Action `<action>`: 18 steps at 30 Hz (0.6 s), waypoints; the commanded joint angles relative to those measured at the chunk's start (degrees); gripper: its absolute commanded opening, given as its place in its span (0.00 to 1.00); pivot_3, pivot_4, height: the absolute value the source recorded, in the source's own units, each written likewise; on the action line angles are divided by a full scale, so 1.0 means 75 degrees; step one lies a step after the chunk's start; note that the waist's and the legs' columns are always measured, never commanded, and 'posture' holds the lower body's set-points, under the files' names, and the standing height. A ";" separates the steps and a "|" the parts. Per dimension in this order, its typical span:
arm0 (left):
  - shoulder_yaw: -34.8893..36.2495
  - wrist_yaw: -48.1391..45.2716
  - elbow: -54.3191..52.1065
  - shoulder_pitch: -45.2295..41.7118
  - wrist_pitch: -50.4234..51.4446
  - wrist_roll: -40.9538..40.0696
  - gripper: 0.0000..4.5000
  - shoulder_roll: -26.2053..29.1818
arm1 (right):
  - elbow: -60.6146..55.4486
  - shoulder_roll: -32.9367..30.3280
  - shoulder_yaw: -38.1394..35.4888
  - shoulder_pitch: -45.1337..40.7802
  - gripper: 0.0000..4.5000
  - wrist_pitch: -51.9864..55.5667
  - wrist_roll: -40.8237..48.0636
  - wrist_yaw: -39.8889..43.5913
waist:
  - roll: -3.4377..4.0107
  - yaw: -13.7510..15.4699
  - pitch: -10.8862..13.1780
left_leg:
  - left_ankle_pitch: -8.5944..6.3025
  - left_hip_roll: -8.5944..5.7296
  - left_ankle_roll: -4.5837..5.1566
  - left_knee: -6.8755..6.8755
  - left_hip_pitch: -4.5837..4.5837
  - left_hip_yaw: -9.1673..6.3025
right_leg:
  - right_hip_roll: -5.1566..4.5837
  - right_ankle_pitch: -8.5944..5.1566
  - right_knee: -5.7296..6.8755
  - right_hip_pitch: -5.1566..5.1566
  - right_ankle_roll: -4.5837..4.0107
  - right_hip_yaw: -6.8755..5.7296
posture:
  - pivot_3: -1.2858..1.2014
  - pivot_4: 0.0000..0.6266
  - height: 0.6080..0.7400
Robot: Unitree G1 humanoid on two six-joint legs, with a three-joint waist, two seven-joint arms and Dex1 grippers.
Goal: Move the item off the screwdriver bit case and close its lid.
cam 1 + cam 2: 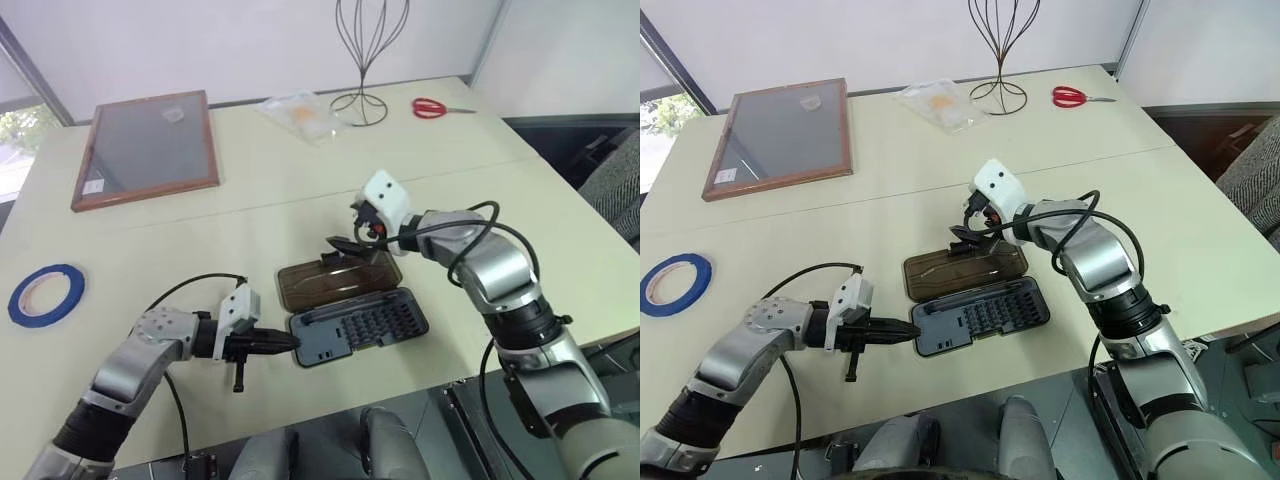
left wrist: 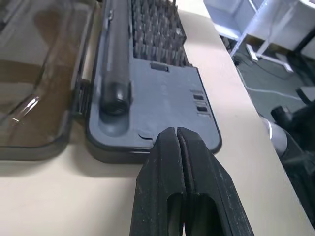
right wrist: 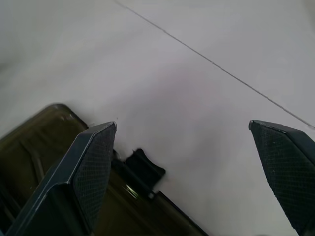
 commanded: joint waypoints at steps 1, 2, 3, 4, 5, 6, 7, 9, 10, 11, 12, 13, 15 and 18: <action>-0.0089 -0.0072 0.0142 -0.0159 -0.0180 0.0117 0.01 -0.0077 | -0.0210 -0.0090 0.0011 -0.0025 1.00 -0.0212 -0.0157 0.0126 | 0.0000 -0.0001 0.0000 | 0.0000 0.0000 0.0000 0.0000 0.0000 0.0001 | 0.0000 0.0000 0.0000 0.0000 0.0000 0.0000 | 0.52 0.24 1.00; -0.0156 -0.0089 0.0208 -0.0216 -0.0214 0.0173 0.01 -0.0111 | -0.0217 -0.0105 -0.0002 -0.0013 1.00 -0.0201 -0.0170 0.0150 | 0.0000 -0.0001 0.0000 | 0.0000 0.0000 0.0000 0.0000 0.0001 0.0002 | 0.0000 0.0000 0.0000 0.0000 0.0000 0.0001 | 0.52 0.24 1.00; -0.0257 -0.0091 0.0325 -0.0289 -0.0295 0.0289 0.01 -0.0170 | -0.0236 -0.0166 0.0023 0.0010 1.00 -0.0232 -0.0227 0.0202 | 0.0000 0.0008 0.0000 | 0.0000 0.0000 0.0000 0.0000 0.0001 0.0001 | 0.0000 0.0000 0.0001 0.0000 0.0000 0.0000 | 0.52 0.24 1.00; -0.0361 -0.0098 0.0464 -0.0381 -0.0367 0.0391 0.01 -0.0247 | -0.0243 -0.0241 0.0057 0.0037 1.00 -0.0267 -0.0292 0.0263 | 0.0000 0.0022 0.0000 | 0.0000 0.0000 0.0000 0.0001 0.0001 0.0001 | 0.0000 0.0000 0.0000 0.0001 0.0000 0.0000 | 0.52 0.24 1.00; -0.0445 -0.0110 0.0584 -0.0461 -0.0429 0.0471 0.01 -0.0312 | -0.0253 -0.0311 0.0087 0.0060 1.00 -0.0295 -0.0345 0.0324 | 0.0000 0.0037 0.0000 | 0.0000 -0.0001 0.0000 0.0002 0.0001 0.0001 | 0.0000 0.0000 0.0000 0.0002 0.0000 -0.0001 | 0.52 0.24 1.00; -0.0524 -0.0130 0.0710 -0.0535 -0.0504 0.0549 0.01 -0.0370 | -0.0254 -0.0378 0.0106 0.0076 1.00 -0.0341 -0.0396 0.0384 | -0.0001 0.0037 -0.0001 | 0.0000 -0.0002 0.0000 0.0006 0.0001 0.0000 | 0.0000 0.0000 -0.0001 0.0005 0.0000 -0.0001 | 0.52 0.24 1.00; -0.0597 -0.0171 0.0819 -0.0601 -0.0562 0.0622 0.01 -0.0410 | -0.0257 -0.0463 0.0121 0.0079 1.00 -0.0375 -0.0446 0.0454 | 0.0000 0.0043 -0.0001 | 0.0000 -0.0003 0.0000 0.0007 0.0001 0.0001 | 0.0000 0.0000 -0.0002 0.0007 0.0000 -0.0001 | 0.52 0.24 1.00; -0.0750 -0.0286 0.0977 -0.0716 -0.0690 0.0756 0.01 -0.0441 | -0.0216 -0.0658 0.0131 0.0044 1.00 -0.0455 -0.0534 0.0611 | 0.0000 0.0037 -0.0001 | 0.0000 -0.0004 0.0000 0.0008 0.0002 0.0000 | 0.0000 0.0000 -0.0002 0.0008 0.0000 -0.0001 | 0.52 0.24 1.00; -0.0827 -0.0345 0.1051 -0.0757 -0.0785 0.0832 0.01 -0.0436 | -0.0166 -0.0728 0.0116 0.0009 1.00 -0.0479 -0.0556 0.0694 | 0.0000 0.0035 -0.0001 | 0.0000 -0.0004 0.0000 0.0008 0.0004 0.0002 | 0.0000 0.0000 -0.0001 0.0008 0.0000 -0.0001 | 0.52 0.24 1.00; -0.0875 -0.0384 0.1104 -0.0783 -0.0857 0.0880 0.01 -0.0430 | -0.0129 -0.0765 0.0103 -0.0014 1.00 -0.0497 -0.0567 0.0749 | 0.0000 0.0035 -0.0001 | 0.0000 -0.0004 0.0000 0.0008 0.0005 0.0002 | 0.0000 0.0000 -0.0001 0.0008 0.0000 -0.0001 | 0.52 0.24 1.00; -0.0915 -0.0412 0.1143 -0.0803 -0.0894 0.0914 0.01 -0.0426 | -0.0035 -0.0825 0.0110 -0.0063 1.00 -0.0544 -0.0579 0.0863 | -0.0001 0.0028 -0.0002 | 0.0000 -0.0003 0.0000 0.0008 0.0006 0.0002 | 0.0000 0.0000 -0.0001 0.0008 0.0000 -0.0001 | 0.52 0.24 1.00; -0.0946 -0.0418 0.1161 -0.0819 -0.0903 0.0937 0.01 -0.0440 | 0.0032 -0.0877 0.0107 -0.0086 1.00 -0.0594 -0.0590 0.0956 | 0.0000 0.0025 -0.0003 | 0.0000 -0.0003 0.0000 0.0008 0.0007 0.0003 | 0.0000 0.0000 -0.0001 0.0009 0.0000 -0.0001 | 0.52 0.24 1.00; -0.1007 -0.0459 0.1263 -0.0832 -0.1041 0.1053 0.01 -0.0432 | 0.0448 -0.0974 0.0227 -0.0221 1.00 -0.0917 -0.0730 0.1242 | 0.0000 0.0028 -0.0003 | 0.0000 -0.0002 0.0000 0.0007 0.0010 0.0005 | 0.0000 0.0000 -0.0001 0.0012 0.0000 0.0000 | 0.52 0.24 1.00; -0.1067 -0.0448 0.1342 -0.0836 -0.1154 0.1128 0.01 -0.0460 | 0.1176 -0.0988 0.0489 -0.0453 1.00 -0.1512 -0.0971 0.1696 | 0.0000 0.0022 -0.0003 | 0.0000 -0.0003 0.0001 0.0008 0.0013 0.0008 | 0.0000 0.0000 -0.0002 0.0015 0.0000 0.0000 | 0.52 0.24 1.00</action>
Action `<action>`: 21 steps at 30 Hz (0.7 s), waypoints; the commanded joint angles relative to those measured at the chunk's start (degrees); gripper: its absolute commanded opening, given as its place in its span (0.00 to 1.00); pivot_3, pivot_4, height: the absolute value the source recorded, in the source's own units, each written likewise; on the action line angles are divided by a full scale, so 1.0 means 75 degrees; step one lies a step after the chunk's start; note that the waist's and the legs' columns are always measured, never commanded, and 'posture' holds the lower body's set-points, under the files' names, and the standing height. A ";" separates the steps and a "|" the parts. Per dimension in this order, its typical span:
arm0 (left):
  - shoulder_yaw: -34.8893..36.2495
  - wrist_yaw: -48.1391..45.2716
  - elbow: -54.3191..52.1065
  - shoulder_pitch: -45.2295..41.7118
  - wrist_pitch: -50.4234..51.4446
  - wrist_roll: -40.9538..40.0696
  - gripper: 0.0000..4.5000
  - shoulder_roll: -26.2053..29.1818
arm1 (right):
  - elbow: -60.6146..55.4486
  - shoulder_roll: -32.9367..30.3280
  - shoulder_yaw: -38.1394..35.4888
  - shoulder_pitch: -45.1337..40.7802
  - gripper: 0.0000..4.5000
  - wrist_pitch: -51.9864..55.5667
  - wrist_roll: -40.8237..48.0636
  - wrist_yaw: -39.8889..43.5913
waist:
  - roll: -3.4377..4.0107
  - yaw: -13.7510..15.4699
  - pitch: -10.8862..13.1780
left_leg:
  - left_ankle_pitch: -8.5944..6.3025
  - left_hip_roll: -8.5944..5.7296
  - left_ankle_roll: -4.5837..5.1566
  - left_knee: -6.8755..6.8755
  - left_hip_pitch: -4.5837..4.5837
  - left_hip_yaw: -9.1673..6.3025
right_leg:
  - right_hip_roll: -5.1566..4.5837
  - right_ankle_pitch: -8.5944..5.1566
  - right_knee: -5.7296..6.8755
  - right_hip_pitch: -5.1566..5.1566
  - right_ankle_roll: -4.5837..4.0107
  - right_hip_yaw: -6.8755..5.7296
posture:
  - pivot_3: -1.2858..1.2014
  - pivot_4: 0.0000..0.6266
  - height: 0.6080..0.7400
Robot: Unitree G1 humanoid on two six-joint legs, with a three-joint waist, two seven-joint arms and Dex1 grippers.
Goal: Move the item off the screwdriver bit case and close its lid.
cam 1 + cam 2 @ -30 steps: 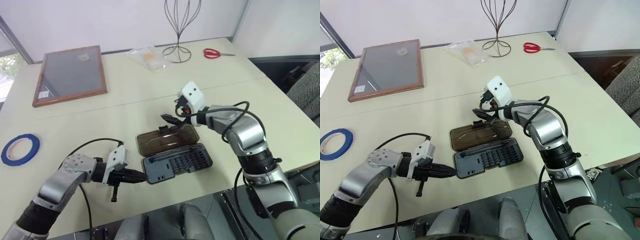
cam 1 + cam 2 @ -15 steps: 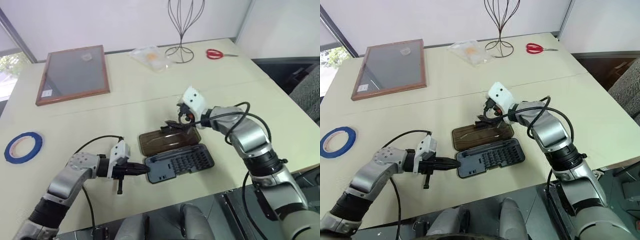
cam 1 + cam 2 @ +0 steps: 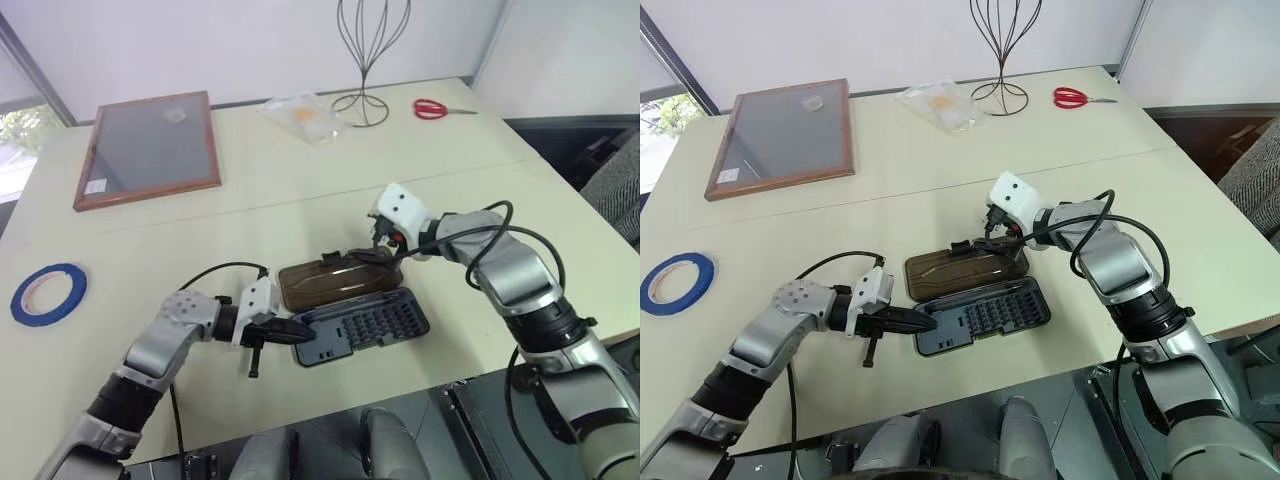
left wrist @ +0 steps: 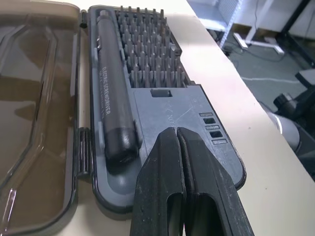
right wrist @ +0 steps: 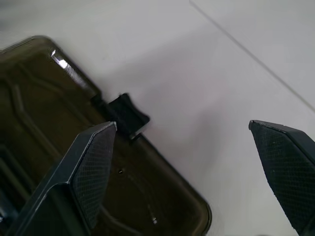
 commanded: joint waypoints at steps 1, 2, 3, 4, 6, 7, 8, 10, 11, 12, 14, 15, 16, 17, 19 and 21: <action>-0.0312 0.0039 0.0312 0.0159 0.0008 0.0439 0.01 0.0018 | 0.0622 -0.0005 0.0153 -0.0416 1.00 -0.0715 -0.0262 0.0509 | 0.0001 -0.0001 -0.0001 | 0.0000 0.0001 0.0000 0.0000 0.0000 -0.0001 | 0.0000 0.0000 0.0000 0.0000 0.0000 -0.0001 | 0.52 0.24 1.00; -0.0323 0.0049 0.0314 0.0154 -0.0001 0.0441 0.01 0.0005 | 0.0850 0.0033 0.0200 -0.0475 1.00 -0.0874 -0.0319 0.0618 | 0.0001 0.0002 -0.0001 | 0.0000 0.0001 0.0000 -0.0001 0.0002 0.0000 | 0.0000 0.0000 0.0000 0.0000 0.0000 -0.0001 | 0.52 0.24 1.00; -0.0332 0.0058 0.0314 0.0147 -0.0002 0.0440 0.01 -0.0008 | 0.1124 0.0058 0.0277 -0.0539 1.00 -0.1121 -0.0431 0.0709 | 0.0000 0.0002 -0.0001 | 0.0000 0.0001 0.0000 -0.0001 0.0001 -0.0001 | 0.0000 0.0000 0.0000 0.0000 0.0000 -0.0001 | 0.52 0.24 1.00; -0.0343 0.0063 0.0320 0.0140 -0.0013 0.0443 0.01 -0.0019 | 0.1375 0.0085 0.0334 -0.0595 1.00 -0.1342 -0.0531 0.0796 | 0.0000 0.0005 -0.0002 | 0.0000 0.0001 0.0000 0.0000 0.0002 0.0000 | 0.0000 0.0000 0.0000 0.0001 0.0000 -0.0001 | 0.52 0.24 1.00; -0.0372 0.0086 0.0332 0.0131 -0.0038 0.0459 0.01 -0.0045 | 0.1882 0.0156 0.0409 -0.0707 1.00 -0.1667 -0.0663 0.0963 | 0.0000 0.0013 -0.0002 | 0.0000 0.0000 0.0000 0.0001 0.0001 -0.0002 | 0.0000 0.0000 -0.0001 0.0004 0.0000 -0.0001 | 0.52 0.24 1.00; -0.0388 0.0100 0.0334 0.0126 -0.0046 0.0471 0.01 -0.0058 | 0.2128 0.0205 0.0424 -0.0763 1.00 -0.1812 -0.0729 0.1019 | 0.0001 0.0010 -0.0002 | 0.0000 0.0000 0.0000 0.0001 0.0002 -0.0002 | 0.0000 0.0000 0.0000 0.0004 0.0000 -0.0001 | 0.52 0.24 1.00; -0.0395 0.0104 0.0339 0.0122 -0.0058 0.0477 0.01 -0.0061 | 0.2364 0.0269 0.0433 -0.0825 1.00 -0.1937 -0.0779 0.1085 | 0.0001 0.0010 -0.0002 | 0.0000 0.0000 -0.0001 0.0001 0.0002 -0.0002 | 0.0000 0.0000 0.0000 0.0003 0.0000 -0.0001 | 0.52 0.24 1.00; -0.0409 0.0128 0.0320 0.0127 -0.0058 0.0485 0.01 -0.0076 | 0.2708 0.0366 0.0410 -0.0912 1.00 -0.2150 -0.0857 0.1192 | 0.0001 0.0007 -0.0002 | 0.0001 0.0000 -0.0001 0.0001 0.0003 -0.0002 | 0.0000 0.0000 0.0000 0.0003 0.0000 -0.0001 | 0.52 0.24 1.00; -0.0409 0.0134 0.0312 0.0134 -0.0061 0.0489 0.01 -0.0081 | 0.2867 0.0409 0.0404 -0.0959 1.00 -0.2259 -0.0905 0.1221 | 0.0002 0.0001 -0.0003 | 0.0001 0.0000 -0.0001 0.0001 0.0002 -0.0002 | 0.0000 0.0000 0.0000 0.0002 0.0000 -0.0001 | 0.52 0.24 1.00; -0.0407 0.0141 0.0301 0.0146 -0.0064 0.0493 0.01 -0.0083 | 0.3041 0.0455 0.0390 -0.1018 1.00 -0.2339 -0.0943 0.1259 | 0.0003 -0.0001 -0.0003 | 0.0001 0.0000 -0.0001 0.0001 0.0003 -0.0003 | 0.0000 0.0000 0.0000 0.0002 0.0000 -0.0001 | 0.52 0.24 1.00; -0.0403 0.0146 0.0287 0.0177 -0.0079 0.0504 0.01 -0.0080 | 0.3361 0.0525 0.0373 -0.1135 1.00 -0.2501 -0.1027 0.1332 | 0.0003 0.0002 -0.0004 | 0.0001 0.0000 -0.0001 0.0001 0.0004 -0.0004 | 0.0000 0.0000 0.0000 0.0003 0.0000 -0.0001 | 0.52 0.24 1.00; -0.0404 0.0151 0.0284 0.0191 -0.0085 0.0513 0.01 -0.0083 | 0.3498 0.0547 0.0362 -0.1186 1.00 -0.2584 -0.1062 0.1370 | 0.0003 0.0002 -0.0004 | 0.0001 0.0000 -0.0001 0.0001 0.0003 -0.0004 | 0.0000 0.0000 0.0000 0.0003 0.0000 -0.0001 | 0.52 0.24 1.00; -0.0401 0.0152 0.0287 0.0202 -0.0092 0.0519 0.01 -0.0083 | 0.3615 0.0576 0.0350 -0.1237 1.00 -0.2648 -0.1091 0.1399 | 0.0004 0.0004 -0.0004 | 0.0001 0.0000 -0.0001 0.0001 0.0003 -0.0004 | 0.0000 0.0000 0.0001 0.0003 0.0000 -0.0001 | 0.52 0.24 1.00; -0.0398 0.0162 0.0287 0.0206 -0.0093 0.0524 0.01 -0.0087 | 0.3743 0.0617 0.0328 -0.1301 1.00 -0.2675 -0.1101 0.1434 | 0.0003 0.0002 -0.0004 | 0.0001 0.0000 -0.0001 0.0001 0.0003 -0.0004 | 0.0000 0.0000 0.0000 0.0003 0.0000 -0.0001 | 0.52 0.24 1.00; -0.0390 0.0190 0.0284 0.0209 -0.0086 0.0527 0.01 -0.0100 | 0.4035 0.0673 0.0330 -0.1429 1.00 -0.2830 -0.1165 0.1495 | 0.0004 0.0000 -0.0004 | 0.0001 0.0000 -0.0001 0.0001 0.0003 -0.0004 | 0.0000 0.0000 0.0000 0.0003 0.0000 -0.0001 | 0.52 0.24 1.00; -0.0386 0.0223 0.0283 0.0206 -0.0082 0.0534 0.01 -0.0116 | 0.4276 0.0712 0.0343 -0.1513 1.00 -0.2983 -0.1224 0.1562 | 0.0005 0.0003 -0.0005 | 0.0001 0.0000 -0.0001 0.0001 0.0004 -0.0005 | 0.0000 0.0000 0.0001 0.0003 0.0000 -0.0001 | 0.52 0.24 1.00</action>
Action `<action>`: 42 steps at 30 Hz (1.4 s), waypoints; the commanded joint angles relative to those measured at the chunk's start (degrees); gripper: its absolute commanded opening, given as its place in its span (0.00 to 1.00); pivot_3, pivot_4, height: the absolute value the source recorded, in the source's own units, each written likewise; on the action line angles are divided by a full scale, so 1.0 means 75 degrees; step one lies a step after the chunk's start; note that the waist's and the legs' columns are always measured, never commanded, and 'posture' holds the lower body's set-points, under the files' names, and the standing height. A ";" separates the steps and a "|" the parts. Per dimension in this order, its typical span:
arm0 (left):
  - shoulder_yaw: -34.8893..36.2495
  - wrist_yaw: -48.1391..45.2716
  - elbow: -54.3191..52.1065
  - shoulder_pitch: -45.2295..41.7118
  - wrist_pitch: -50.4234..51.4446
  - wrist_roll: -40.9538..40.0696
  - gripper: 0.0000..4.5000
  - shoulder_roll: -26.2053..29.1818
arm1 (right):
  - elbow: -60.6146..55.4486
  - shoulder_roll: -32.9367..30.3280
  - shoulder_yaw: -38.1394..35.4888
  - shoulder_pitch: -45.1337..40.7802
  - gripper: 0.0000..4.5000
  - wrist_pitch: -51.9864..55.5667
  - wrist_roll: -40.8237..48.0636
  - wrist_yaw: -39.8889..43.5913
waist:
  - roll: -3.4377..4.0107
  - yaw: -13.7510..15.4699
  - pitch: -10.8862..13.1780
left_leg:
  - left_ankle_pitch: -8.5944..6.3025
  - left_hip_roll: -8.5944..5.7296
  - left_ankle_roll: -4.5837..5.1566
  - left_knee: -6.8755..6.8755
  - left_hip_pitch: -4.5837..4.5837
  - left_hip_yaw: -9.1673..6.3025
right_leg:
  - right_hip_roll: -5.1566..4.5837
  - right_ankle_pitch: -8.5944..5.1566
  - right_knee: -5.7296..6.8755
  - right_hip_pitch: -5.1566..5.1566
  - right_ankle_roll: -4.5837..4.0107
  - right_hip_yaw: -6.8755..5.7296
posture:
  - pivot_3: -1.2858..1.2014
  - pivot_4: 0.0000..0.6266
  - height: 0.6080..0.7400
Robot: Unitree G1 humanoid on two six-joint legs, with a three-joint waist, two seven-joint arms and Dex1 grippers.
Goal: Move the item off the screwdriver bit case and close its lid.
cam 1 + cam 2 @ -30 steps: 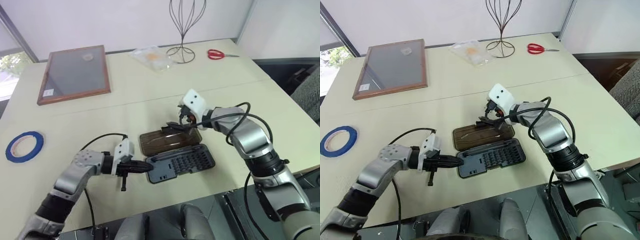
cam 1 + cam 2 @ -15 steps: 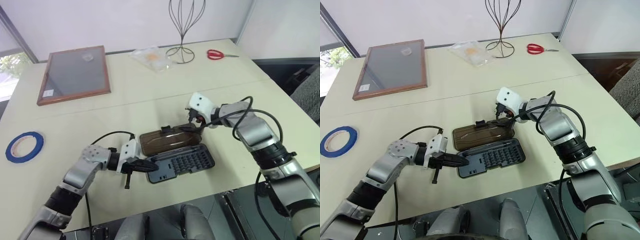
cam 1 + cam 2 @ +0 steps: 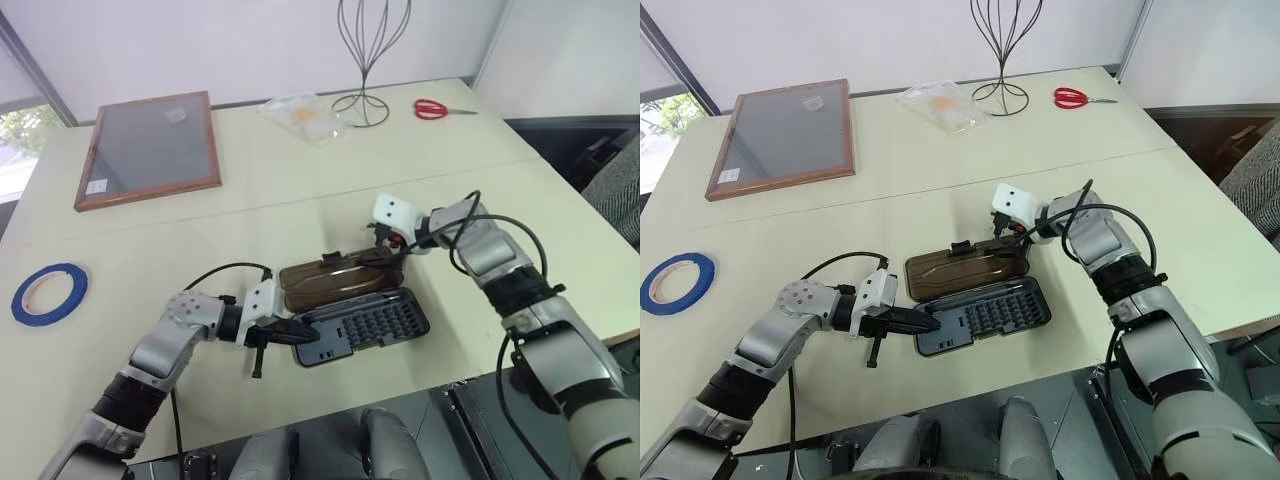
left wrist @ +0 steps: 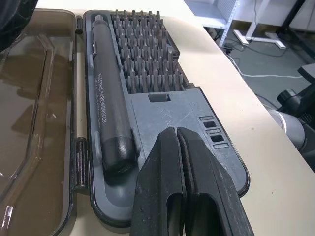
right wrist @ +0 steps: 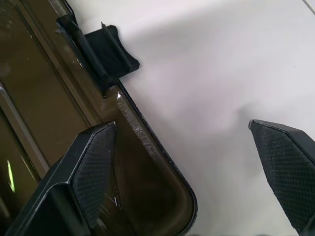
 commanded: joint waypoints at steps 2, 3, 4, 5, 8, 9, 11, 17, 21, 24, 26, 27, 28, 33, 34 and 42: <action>-0.0258 0.0181 0.0238 0.0214 0.0118 0.0404 0.01 -0.0019 | 0.0419 0.0142 -0.0177 -0.0334 1.00 -0.0352 -0.0128 0.0183 | 0.0001 0.0001 -0.0001 | 0.0000 0.0000 0.0000 0.0000 0.0000 -0.0001 | 0.0000 0.0000 0.0000 0.0000 0.0000 0.0000 | 0.52 0.24 1.00; -0.0249 0.0194 0.0234 0.0224 0.0114 0.0407 0.01 -0.0017 | 0.0515 0.0179 -0.0151 -0.0369 1.00 -0.0435 -0.0180 0.0215 | 0.0001 0.0000 -0.0001 | 0.0000 0.0000 0.0000 0.0000 0.0000 0.0000 | 0.0000 0.0000 0.0000 0.0000 0.0000 0.0000 | 0.52 0.24 1.00; -0.0232 0.0211 0.0226 0.0241 0.0111 0.0411 0.01 -0.0016 | 0.0614 0.0227 -0.0117 -0.0401 1.00 -0.0501 -0.0219 0.0290 | 0.0001 -0.0002 -0.0001 | 0.0000 0.0000 0.0000 0.0000 0.0000 0.0000 | 0.0000 0.0000 0.0000 0.0001 0.0000 0.0000 | 0.52 0.24 1.00; -0.0217 0.0226 0.0218 0.0253 0.0111 0.0413 0.01 -0.0015 | 0.0690 0.0267 -0.0086 -0.0426 1.00 -0.0565 -0.0259 0.0356 | 0.0002 -0.0005 -0.0002 | 0.0000 0.0000 0.0000 0.0000 0.0002 0.0000 | 0.0000 0.0000 0.0001 0.0001 0.0000 0.0000 | 0.52 0.24 1.00; -0.0192 0.0285 0.0206 0.0266 0.0106 0.0423 0.00 -0.0023 | 0.0832 0.0358 -0.0049 -0.0474 0.88 -0.0713 -0.0352 0.0526 | 0.0004 -0.0006 -0.0003 | 0.0000 0.0000 0.0000 0.0000 0.0002 -0.0001 | 0.0000 0.0000 0.0002 0.0001 0.0000 0.0000 | 0.52 0.24 1.00; -0.0180 0.0310 0.0204 0.0271 0.0109 0.0422 0.00 -0.0029 | 0.0843 0.0396 -0.0025 -0.0479 0.82 -0.0737 -0.0364 0.0633 | 0.0005 -0.0006 -0.0004 | 0.0000 0.0000 0.0000 0.0000 0.0002 -0.0001 | 0.0000 0.0000 0.0002 0.0001 0.0000 0.0000 | 0.52 0.24 1.00; -0.0161 0.0358 0.0197 0.0285 0.0107 0.0423 0.00 -0.0036 | 0.0882 0.0469 0.0030 -0.0482 0.60 -0.0821 -0.0434 0.0777 | 0.0005 -0.0012 -0.0005 | 0.0000 0.0000 0.0000 0.0000 0.0003 -0.0001 | 0.0000 0.0000 0.0002 0.0001 0.0000 0.0000 | 0.52 0.24 1.00; -0.0124 0.0420 0.0141 0.0348 0.0111 0.0396 0.00 0.0002 | 0.1119 0.0641 0.0114 -0.0544 0.16 -0.0976 -0.0696 0.0997 | 0.0009 -0.0050 -0.0030 | 0.0002 0.0003 -0.0004 0.0000 0.0027 0.0000 | 0.0003 0.0000 0.0008 0.0019 0.0000 0.0001 | 0.52 0.24 1.00; -0.0099 0.0454 0.0138 0.0374 0.0107 0.0381 0.00 0.0037 | 0.1523 0.0734 0.0278 -0.0627 0.16 -0.1157 -0.0863 0.1425 | 0.0020 -0.0052 -0.0037 | 0.0003 0.0004 -0.0005 0.0000 0.0029 -0.0001 | 0.0004 0.0000 0.0009 0.0021 0.0000 0.0001 | 0.52 0.24 1.00; -0.0095 0.0467 0.0177 0.0356 0.0092 0.0382 0.00 0.0040 | 0.2058 0.0849 0.0424 -0.0767 0.16 -0.1474 -0.1080 0.1605 | 0.0022 -0.0054 -0.0044 | 0.0003 0.0003 -0.0005 0.0000 0.0030 -0.0001 | 0.0005 0.0000 0.0008 0.0022 0.0000 0.0001 | 0.52 0.24 1.00; -0.0092 0.0488 0.0204 0.0341 0.0081 0.0393 0.00 0.0030 | 0.2476 0.0968 0.0470 -0.0903 0.16 -0.1653 -0.1187 0.1716 | 0.0032 -0.0057 -0.0055 | 0.0003 0.0004 -0.0005 -0.0001 0.0030 -0.0001 | 0.0005 0.0000 0.0008 0.0022 0.0000 0.0001 | 0.52 0.24 1.00; -0.0089 0.0500 0.0211 0.0336 0.0078 0.0397 0.00 0.0025 | 0.2722 0.1039 0.0502 -0.0983 0.16 -0.1772 -0.1266 0.1760 | 0.0038 -0.0058 -0.0068 | 0.0003 0.0003 -0.0005 -0.0001 0.0031 -0.0001 | 0.0004 0.0000 0.0008 0.0022 0.0000 0.0001 | 0.52 0.24 1.00; -0.0087 0.0507 0.0216 0.0334 0.0076 0.0398 0.00 0.0023 | 0.2905 0.1090 0.0519 -0.1044 0.16 -0.1866 -0.1324 0.1790 | 0.0039 -0.0058 -0.0079 | 0.0003 0.0004 -0.0005 -0.0002 0.0031 -0.0001 | 0.0005 0.0000 0.0007 0.0023 0.0000 0.0001 | 0.52 0.24 1.00; -0.0085 0.0532 0.0244 0.0319 0.0057 0.0406 0.00 0.0014 | 0.3731 0.1342 0.0507 -0.1351 0.16 -0.2316 -0.1589 0.1776 | 0.0042 -0.0062 -0.0090 | 0.0002 0.0004 -0.0004 -0.0013 0.0069 -0.0002 | 0.0006 -0.0001 0.0005 0.0057 -0.0001 0.0001 | 0.52 0.24 1.00; -0.0076 0.0539 0.0241 0.0323 0.0061 0.0404 0.00 0.0018 | 0.3854 0.1396 0.0526 -0.1415 0.16 -0.2434 -0.1656 0.1778 | 0.0042 -0.0063 -0.0090 | 0.0002 0.0005 -0.0004 -0.0019 0.0088 -0.0003 | 0.0007 -0.0001 0.0004 0.0074 -0.0001 0.0001 | 0.52 0.24 1.00; 0.0009 0.0596 0.0256 0.0308 0.0083 0.0376 0.00 0.0023 | 0.4231 0.1558 0.0599 -0.1621 0.01 -0.3064 -0.2021 0.2033 | 0.0040 -0.0111 -0.0112 | 0.0000 0.0010 -0.0001 -0.0036 0.0135 -0.0007 | 0.0015 -0.0002 0.0002 0.0112 -0.0003 0.0002 | 0.52 0.24 1.00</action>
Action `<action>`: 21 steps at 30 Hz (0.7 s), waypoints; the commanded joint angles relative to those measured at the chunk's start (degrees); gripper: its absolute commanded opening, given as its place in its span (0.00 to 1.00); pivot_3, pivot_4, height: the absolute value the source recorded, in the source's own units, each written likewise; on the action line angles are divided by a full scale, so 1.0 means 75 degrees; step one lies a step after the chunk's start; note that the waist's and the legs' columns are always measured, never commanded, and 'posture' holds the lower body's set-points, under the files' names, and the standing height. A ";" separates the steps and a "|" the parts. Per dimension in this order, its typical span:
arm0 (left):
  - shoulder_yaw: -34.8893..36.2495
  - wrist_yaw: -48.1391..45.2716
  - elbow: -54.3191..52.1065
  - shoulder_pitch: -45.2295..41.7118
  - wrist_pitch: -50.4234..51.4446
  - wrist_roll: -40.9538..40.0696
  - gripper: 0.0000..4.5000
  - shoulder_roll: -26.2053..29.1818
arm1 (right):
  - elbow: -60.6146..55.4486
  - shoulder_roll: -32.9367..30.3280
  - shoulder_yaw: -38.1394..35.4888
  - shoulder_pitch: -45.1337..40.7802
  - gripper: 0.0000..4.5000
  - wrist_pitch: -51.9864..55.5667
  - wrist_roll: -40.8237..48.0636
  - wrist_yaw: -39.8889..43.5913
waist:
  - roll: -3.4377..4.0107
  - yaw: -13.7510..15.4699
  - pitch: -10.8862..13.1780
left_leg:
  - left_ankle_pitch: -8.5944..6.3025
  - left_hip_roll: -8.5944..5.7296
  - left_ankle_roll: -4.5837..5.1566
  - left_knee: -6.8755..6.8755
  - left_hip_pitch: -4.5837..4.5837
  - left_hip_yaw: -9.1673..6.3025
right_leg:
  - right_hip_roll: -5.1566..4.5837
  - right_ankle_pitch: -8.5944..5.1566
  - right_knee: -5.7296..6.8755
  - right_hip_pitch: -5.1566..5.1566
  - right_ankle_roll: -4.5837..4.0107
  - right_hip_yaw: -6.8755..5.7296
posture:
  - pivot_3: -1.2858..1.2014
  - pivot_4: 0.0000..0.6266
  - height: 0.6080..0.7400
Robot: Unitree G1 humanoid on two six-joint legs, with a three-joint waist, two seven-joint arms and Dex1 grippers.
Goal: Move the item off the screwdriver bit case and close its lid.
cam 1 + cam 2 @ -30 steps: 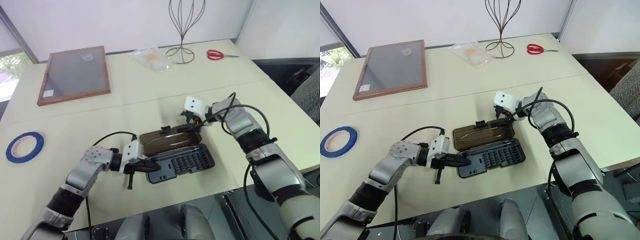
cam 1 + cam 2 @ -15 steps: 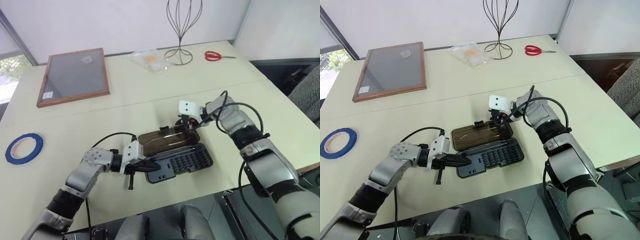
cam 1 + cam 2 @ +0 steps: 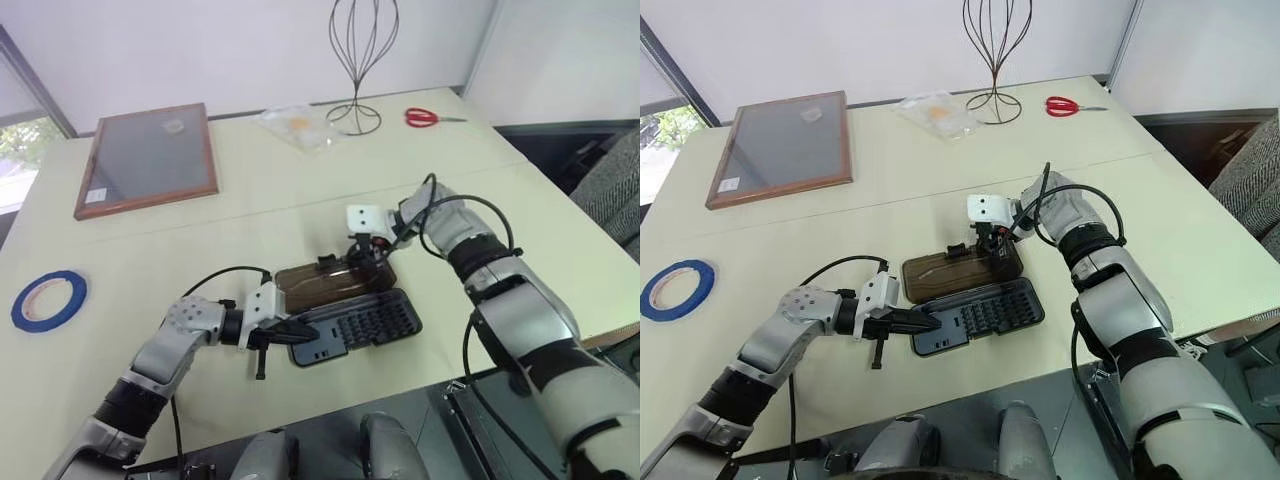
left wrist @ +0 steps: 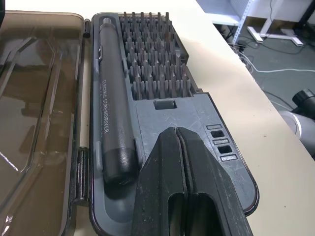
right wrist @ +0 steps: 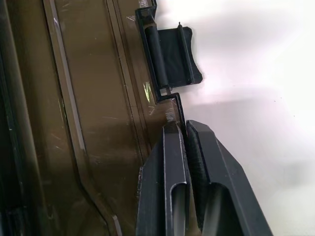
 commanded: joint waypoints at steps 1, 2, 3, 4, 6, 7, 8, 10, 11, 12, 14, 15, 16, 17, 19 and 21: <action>-0.0003 0.0138 0.0253 0.0118 0.0165 0.0261 0.00 0.0084 | 0.0323 0.0160 0.0193 0.0222 0.01 -0.0092 -0.0250 0.0098 | 0.0002 -0.0006 -0.0004 | 0.0000 0.0000 0.0000 0.0000 0.0000 0.0000 | 0.0000 0.0000 0.0000 0.0000 0.0000 0.0000 | 0.52 0.24 1.00; 0.0002 0.0143 0.0250 0.0122 0.0169 0.0257 0.00 0.0085 | 0.0285 0.0140 0.0204 0.0231 0.01 -0.0186 -0.0294 0.0092 | 0.0003 -0.0006 -0.0005 | 0.0000 0.0000 0.0000 0.0000 0.0000 -0.0002 | 0.0000 0.0000 0.0000 0.0000 0.0000 0.0000 | 0.52 0.24 1.00; 0.0012 0.0149 0.0242 0.0129 0.0187 0.0244 0.00 0.0085 | 0.0245 0.0117 0.0217 0.0239 0.01 -0.0268 -0.0335 0.0074 | 0.0004 -0.0009 -0.0006 | 0.0000 0.0000 0.0000 -0.0001 0.0000 -0.0004 | 0.0000 0.0000 0.0000 0.0000 0.0000 -0.0001 | 0.52 0.24 1.00; 0.0044 0.0153 0.0226 0.0145 0.0238 0.0199 0.00 0.0090 | 0.0170 0.0077 0.0237 0.0247 0.01 -0.0376 -0.0399 -0.0012 | 0.0004 -0.0012 -0.0006 | 0.0000 0.0000 0.0000 -0.0001 0.0000 -0.0003 | 0.0000 0.0000 -0.0001 0.0000 0.0000 -0.0001 | 0.52 0.24 1.00; 0.0131 0.0161 0.0164 0.0177 0.0356 0.0100 0.00 0.0127 | -0.0072 -0.0055 0.0284 0.0273 0.01 -0.0677 -0.0560 -0.0228 | 0.0004 -0.0028 -0.0006 | 0.0000 0.0000 0.0000 -0.0002 0.0000 -0.0003 | 0.0000 0.0000 -0.0001 0.0000 0.0000 0.0000 | 0.52 0.24 1.00; 0.0202 0.0155 0.0098 0.0202 0.0436 0.0030 0.00 0.0171 | -0.0295 -0.0169 0.0323 0.0304 0.01 -0.0917 -0.0666 -0.0378 | 0.0004 -0.0037 -0.0006 | 0.0000 0.0000 0.0000 -0.0002 0.0000 -0.0003 | 0.0000 0.0000 -0.0001 0.0000 0.0000 0.0000 | 0.52 0.24 1.00; 0.0310 0.0158 0.0015 0.0236 0.0566 -0.0077 0.00 0.0222 | -0.0626 -0.0304 0.0324 0.0369 0.01 -0.1116 -0.0728 -0.0486 | 0.0005 -0.0052 -0.0006 | 0.0000 0.0000 0.0000 -0.0002 -0.0002 -0.0004 | 0.0000 0.0000 -0.0001 -0.0002 0.0000 -0.0001 | 0.52 0.24 1.00; 0.0572 0.0162 -0.0187 0.0301 0.0888 -0.0334 0.00 0.0350 | -0.1401 -0.0563 0.0268 0.0568 0.01 -0.1306 -0.0808 -0.0669 | 0.0007 -0.0068 -0.0003 | 0.0000 0.0000 0.0000 -0.0003 -0.0007 -0.0005 | 0.0000 0.0000 0.0001 -0.0009 0.0000 -0.0001 | 0.52 0.24 1.00; 0.0697 0.0148 -0.0291 0.0325 0.1064 -0.0476 0.00 0.0421 | -0.1772 -0.0673 0.0230 0.0690 0.01 -0.1313 -0.0824 -0.0722 | 0.0010 -0.0073 -0.0001 | 0.0000 0.0000 -0.0001 -0.0003 -0.0013 -0.0005 | 0.0000 0.0000 0.0001 -0.0015 0.0000 0.0000 | 0.52 0.24 1.00; 0.0817 0.0136 -0.0356 0.0342 0.1221 -0.0609 0.00 0.0486 | -0.2117 -0.0787 0.0218 0.0807 0.01 -0.1319 -0.0891 -0.0814 | 0.0018 -0.0072 0.0004 | 0.0000 0.0000 -0.0001 -0.0003 -0.0018 -0.0005 | 0.0000 0.0000 0.0004 -0.0022 0.0000 0.0000 | 0.52 0.24 1.00; 0.1261 0.0177 -0.0439 0.0270 0.1759 -0.1085 0.00 0.0622 | -0.3007 -0.1134 0.0228 0.1145 0.01 -0.1396 -0.1136 -0.1040 | 0.0029 -0.0062 0.0012 | 0.0000 -0.0001 0.0000 -0.0003 -0.0025 -0.0004 | -0.0001 0.0000 0.0002 -0.0027 0.0000 0.0002 | 0.52 0.24 1.00; 0.1515 0.0230 -0.0445 0.0200 0.2068 -0.1359 0.00 0.0663 | -0.3463 -0.1269 0.0194 0.1339 0.01 -0.1302 -0.1177 -0.1062 | 0.0029 -0.0043 0.0014 | 0.0000 -0.0002 0.0000 -0.0002 -0.0029 -0.0004 | -0.0002 0.0000 0.0002 -0.0030 0.0001 0.0001 | 0.52 0.24 1.00; 0.1747 0.0292 -0.0439 0.0127 0.2346 -0.1595 0.00 0.0681 | -0.3881 -0.1377 0.0153 0.1527 0.01 -0.1182 -0.1183 -0.1056 | 0.0027 -0.0039 0.0016 | 0.0000 -0.0003 0.0000 0.0000 -0.0040 -0.0005 | -0.0002 0.0000 0.0002 -0.0038 0.0001 0.0001 | 0.52 0.24 1.00; 0.1957 0.0351 -0.0414 0.0043 0.2582 -0.1797 0.00 0.0686 | -0.4251 -0.1444 0.0109 0.1695 0.01 -0.1018 -0.1160 -0.1033 | 0.0027 -0.0032 0.0016 | 0.0000 -0.0003 0.0000 0.0002 -0.0052 -0.0004 | -0.0002 0.0000 0.0001 -0.0049 0.0001 0.0001 | 0.52 0.24 1.00; 0.2485 0.0582 -0.0303 -0.0239 0.3120 -0.2288 0.00 0.0645 | -0.5033 -0.1541 0.0019 0.2047 0.01 -0.0597 -0.1103 -0.1023 | 0.0026 -0.0020 0.0016 | 0.0001 -0.0004 -0.0002 0.0025 -0.0113 -0.0007 | -0.0002 0.0000 0.0005 -0.0100 0.0001 0.0000 | 0.52 0.24 1.00; 0.3102 0.1051 0.0089 -0.0714 0.3423 -0.2601 0.00 0.0517 | -0.5831 -0.1611 -0.0077 0.2409 0.01 -0.0225 -0.1140 -0.1109 | 0.0025 0.0006 0.0017 | 0.0003 -0.0004 -0.0005 0.0033 -0.0144 -0.0010 | -0.0002 0.0001 0.0008 -0.0127 0.0002 -0.0002 | 0.52 0.24 1.00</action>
